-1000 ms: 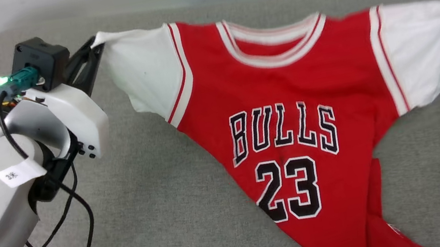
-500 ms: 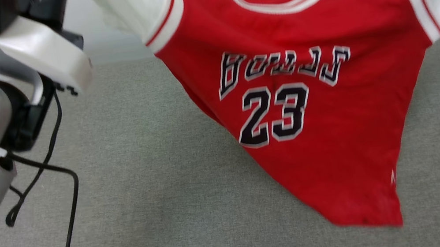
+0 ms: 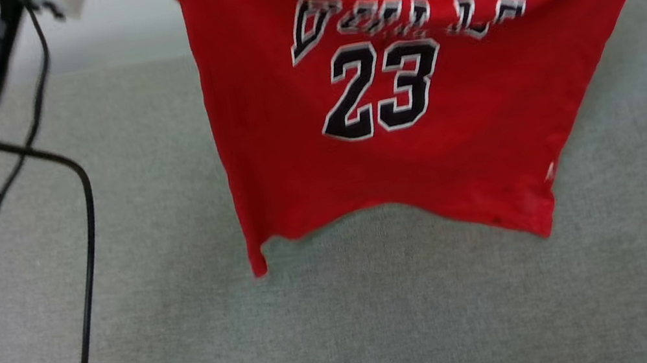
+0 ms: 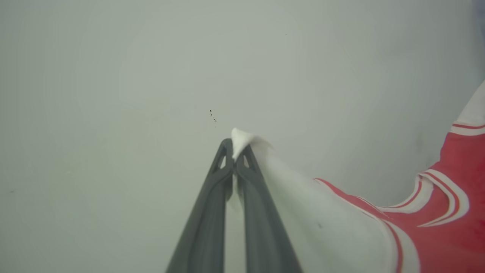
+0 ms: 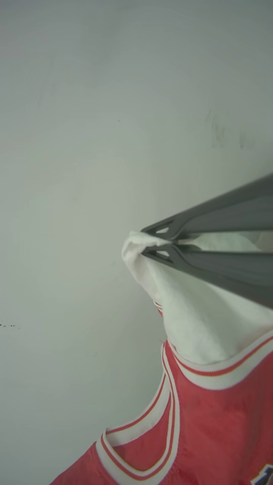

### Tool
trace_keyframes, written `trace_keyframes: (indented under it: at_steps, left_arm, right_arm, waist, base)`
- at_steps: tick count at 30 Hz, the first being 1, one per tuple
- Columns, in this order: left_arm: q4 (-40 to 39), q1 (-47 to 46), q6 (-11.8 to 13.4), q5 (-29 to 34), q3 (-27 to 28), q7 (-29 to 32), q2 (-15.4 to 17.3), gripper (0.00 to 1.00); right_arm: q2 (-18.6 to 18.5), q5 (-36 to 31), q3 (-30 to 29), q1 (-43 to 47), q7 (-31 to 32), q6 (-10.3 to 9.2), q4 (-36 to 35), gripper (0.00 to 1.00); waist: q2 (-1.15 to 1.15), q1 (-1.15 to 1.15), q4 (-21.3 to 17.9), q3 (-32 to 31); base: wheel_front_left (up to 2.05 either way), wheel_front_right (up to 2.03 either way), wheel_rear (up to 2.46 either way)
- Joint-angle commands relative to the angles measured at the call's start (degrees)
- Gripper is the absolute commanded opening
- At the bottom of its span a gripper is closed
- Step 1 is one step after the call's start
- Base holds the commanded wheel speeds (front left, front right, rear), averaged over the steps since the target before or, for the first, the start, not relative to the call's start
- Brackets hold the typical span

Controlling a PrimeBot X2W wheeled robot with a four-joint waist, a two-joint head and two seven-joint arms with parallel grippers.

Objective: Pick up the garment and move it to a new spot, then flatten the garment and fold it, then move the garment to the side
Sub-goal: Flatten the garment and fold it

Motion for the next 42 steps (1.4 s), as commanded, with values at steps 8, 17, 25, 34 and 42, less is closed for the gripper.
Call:
trace_keyframes:
  at_steps: [8,17,25,34,42]
  left_arm:
    - [7.8,-12.39,-2.43,1.29,2.41,-0.16,-2.9,0.0]
    - [20.81,-25.68,-5.23,3.33,4.17,-3.77,-6.32,0.0]
    - [29.68,-33.32,-7.43,3.23,5.41,-8.14,-9.24,0.0]
    - [32.72,-29.19,-8.2,2.28,4.81,-10.8,-10.89,0.0]
    - [32.14,-18.22,-8.64,0.44,4.58,-12.6,-10.55,0.0]
  right_arm:
    - [1.46,-3.86,3.29,-17.79,1.42,-0.06,6.56,0.0]
    - [3.56,-7.53,6.69,-36.6,-2.85,-0.07,17.8,0.0]
    - [5.93,-8.73,10.59,-49.36,-7.24,-0.07,27.46,0.0]
    - [7.2,-6.42,16.44,-50.56,-12.35,-0.07,34.81,0.0]
    - [6.64,-0.61,22.42,-41.85,-17.44,-0.07,36.28,0.0]
  waist:
    - [0.0,0.0,-0.53,13.45]
    - [0.0,0.0,-0.83,21.47]
    - [0.0,0.0,-0.46,24.39]
    - [0.0,0.0,-0.68,25.17]
    - [0.0,0.0,-1.72,21.9]
  base:
    - [0.0,0.0,0.0]
    - [0.0,0.0,0.0]
    - [0.0,0.0,0.0]
    - [0.0,0.0,0.0]
    - [0.0,0.0,0.0]
